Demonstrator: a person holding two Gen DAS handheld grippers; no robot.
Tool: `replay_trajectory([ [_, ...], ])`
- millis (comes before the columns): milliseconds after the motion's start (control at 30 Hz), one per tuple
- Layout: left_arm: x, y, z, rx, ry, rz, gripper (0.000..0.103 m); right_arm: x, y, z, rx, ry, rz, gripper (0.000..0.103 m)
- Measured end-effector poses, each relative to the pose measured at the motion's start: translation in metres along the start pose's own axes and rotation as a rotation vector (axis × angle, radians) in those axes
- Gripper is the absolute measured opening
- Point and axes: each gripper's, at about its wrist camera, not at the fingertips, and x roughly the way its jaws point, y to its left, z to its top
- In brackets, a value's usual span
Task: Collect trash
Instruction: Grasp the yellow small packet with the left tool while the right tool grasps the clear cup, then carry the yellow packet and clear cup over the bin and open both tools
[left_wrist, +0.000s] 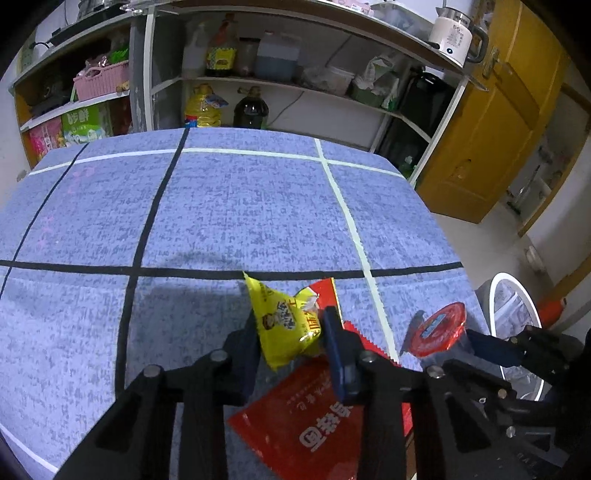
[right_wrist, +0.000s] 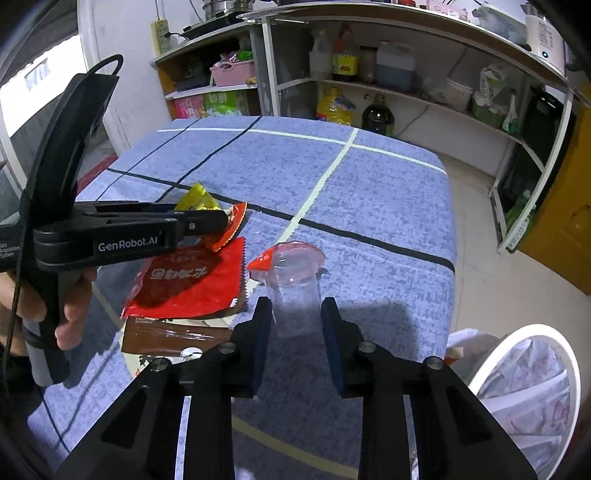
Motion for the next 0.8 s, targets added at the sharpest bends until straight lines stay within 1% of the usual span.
replay_trajectory([
  [200, -0.024, 0.003, -0.006, -0.004, -0.041, -0.009, 0.031, -0.019, -0.001, -0.001, 0.016, -0.045, -0.009, 0.027],
  [433, -0.064, -0.014, -0.015, 0.019, -0.114, -0.060, 0.030, -0.053, -0.012, -0.015, 0.059, -0.101, -0.046, 0.027],
  [567, -0.077, -0.037, -0.023, 0.053, -0.132, -0.092, 0.030, -0.078, -0.027, -0.029, 0.099, -0.129, -0.082, 0.027],
  [633, -0.081, -0.052, -0.028, 0.071, -0.131, -0.122, 0.030, -0.091, -0.034, -0.037, 0.121, -0.147, -0.098, 0.027],
  [800, -0.086, -0.099, -0.041, 0.141, -0.133, -0.185, 0.030, -0.122, -0.056, -0.062, 0.170, -0.175, -0.149, 0.027],
])
